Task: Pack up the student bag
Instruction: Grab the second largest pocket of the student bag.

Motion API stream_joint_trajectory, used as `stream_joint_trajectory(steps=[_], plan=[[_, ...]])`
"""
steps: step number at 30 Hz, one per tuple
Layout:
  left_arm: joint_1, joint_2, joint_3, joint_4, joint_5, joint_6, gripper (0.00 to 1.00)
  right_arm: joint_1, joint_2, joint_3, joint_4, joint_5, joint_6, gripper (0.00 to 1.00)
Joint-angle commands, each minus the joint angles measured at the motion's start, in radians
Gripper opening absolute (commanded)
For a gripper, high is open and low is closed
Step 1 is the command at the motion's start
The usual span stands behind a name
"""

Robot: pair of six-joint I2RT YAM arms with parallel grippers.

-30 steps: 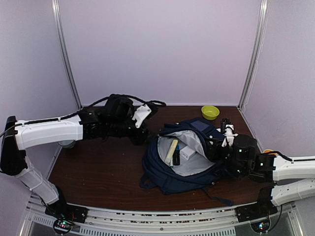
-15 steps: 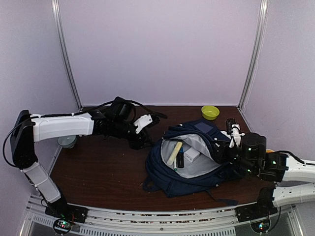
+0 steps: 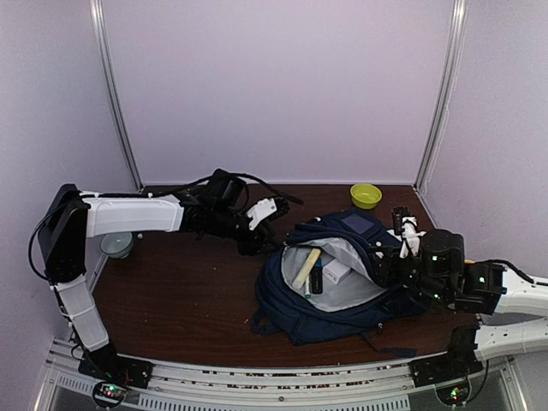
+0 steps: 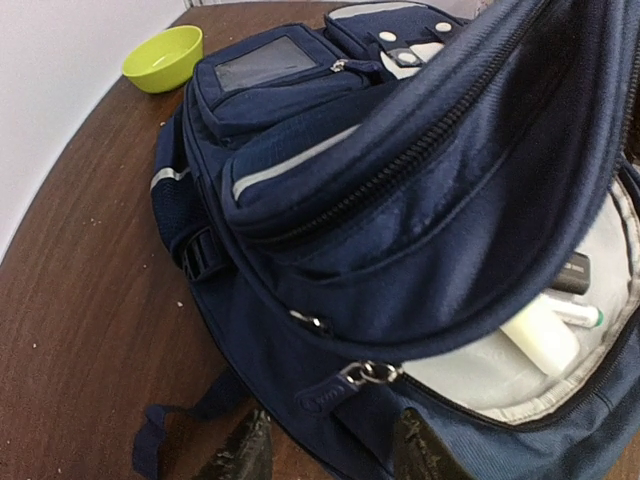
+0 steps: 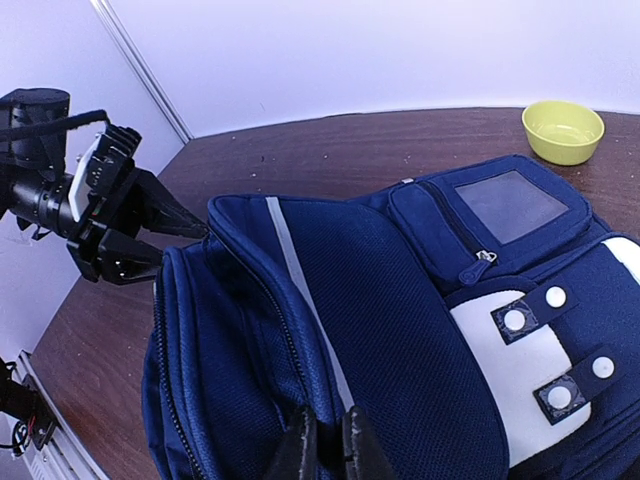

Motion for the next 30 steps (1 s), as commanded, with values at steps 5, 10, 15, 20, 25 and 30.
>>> stream_joint_trajectory(steps=[5,10,15,20,25,30], plan=[[0.008,0.116,0.121,0.008,-0.01,0.068,0.41,0.014,0.007,0.055,-0.06,0.03,0.026,0.0],[0.008,0.141,0.138,0.006,0.023,0.081,0.36,0.019,0.008,0.06,-0.064,0.034,0.026,0.0],[0.008,0.154,0.134,0.021,0.111,0.075,0.3,0.022,0.018,0.071,-0.069,0.037,0.032,0.0],[0.008,0.172,0.148,0.034,0.222,0.056,0.24,0.025,0.031,0.082,-0.069,0.037,0.035,0.0],[0.008,0.174,0.144,0.052,0.271,0.039,0.12,0.026,0.035,0.086,-0.07,0.04,0.041,0.0],[0.008,0.154,0.117,0.055,0.287,0.024,0.0,0.026,0.035,0.095,-0.079,0.048,0.042,0.0]])
